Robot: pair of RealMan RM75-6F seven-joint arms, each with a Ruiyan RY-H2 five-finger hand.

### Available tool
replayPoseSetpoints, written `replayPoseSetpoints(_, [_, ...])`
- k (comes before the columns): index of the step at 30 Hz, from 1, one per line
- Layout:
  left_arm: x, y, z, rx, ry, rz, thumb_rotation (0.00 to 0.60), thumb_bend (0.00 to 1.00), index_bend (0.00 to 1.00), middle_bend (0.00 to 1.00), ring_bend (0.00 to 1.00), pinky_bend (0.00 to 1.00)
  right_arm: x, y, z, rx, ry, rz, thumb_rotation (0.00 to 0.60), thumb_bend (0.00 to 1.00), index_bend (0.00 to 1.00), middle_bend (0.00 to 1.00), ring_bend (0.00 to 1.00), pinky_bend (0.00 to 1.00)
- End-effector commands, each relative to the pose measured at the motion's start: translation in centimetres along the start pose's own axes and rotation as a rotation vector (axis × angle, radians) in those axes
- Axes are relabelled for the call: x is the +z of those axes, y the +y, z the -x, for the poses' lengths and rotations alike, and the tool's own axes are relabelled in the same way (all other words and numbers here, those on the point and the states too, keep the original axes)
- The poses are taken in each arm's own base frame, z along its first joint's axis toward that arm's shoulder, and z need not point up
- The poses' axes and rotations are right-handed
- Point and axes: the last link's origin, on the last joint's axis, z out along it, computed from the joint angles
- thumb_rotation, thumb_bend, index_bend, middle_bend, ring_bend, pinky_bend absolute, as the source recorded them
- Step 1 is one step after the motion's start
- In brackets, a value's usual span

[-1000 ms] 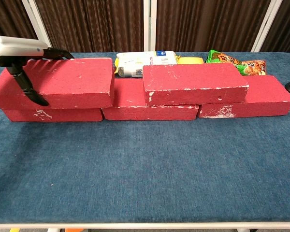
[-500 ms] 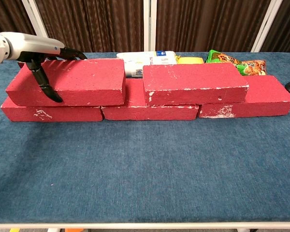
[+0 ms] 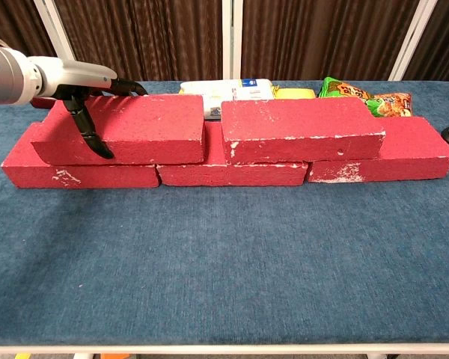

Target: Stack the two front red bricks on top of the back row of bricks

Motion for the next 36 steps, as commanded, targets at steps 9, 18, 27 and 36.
replayPoseSetpoints(9, [0.8,0.4,0.3,-0.027,-0.015,-0.006,0.6,0.19,0.0,0.16,0.06,0.28,-0.1,0.6,0.2,0.011,-0.002,0.003,0.6,0.0,0.0,0.0,0.0,0.0])
replayPoseSetpoints(18, [0.9,0.5,0.3,-0.029,-0.02,-0.001,0.6,0.19,0.0,0.16,0.06,0.27,0.0,0.8,0.3,0.013,-0.003,0.008,0.6,0.0,0.0,0.0,0.0,0.0])
replayPoseSetpoints(27, [1.3,0.9,0.3,-0.031,-0.021,0.004,0.6,0.19,0.0,0.16,0.06,0.27,-0.1,1.0,0.4,0.013,-0.005,0.014,0.6,0.0,0.0,0.0,0.0,0.0])
replayPoseSetpoints(36, [1.5,1.5,0.3,-0.025,-0.02,0.011,0.6,0.19,0.0,0.16,0.06,0.27,-0.1,1.3,0.5,0.021,-0.009,0.021,0.6,0.0,0.0,0.0,0.0,0.0])
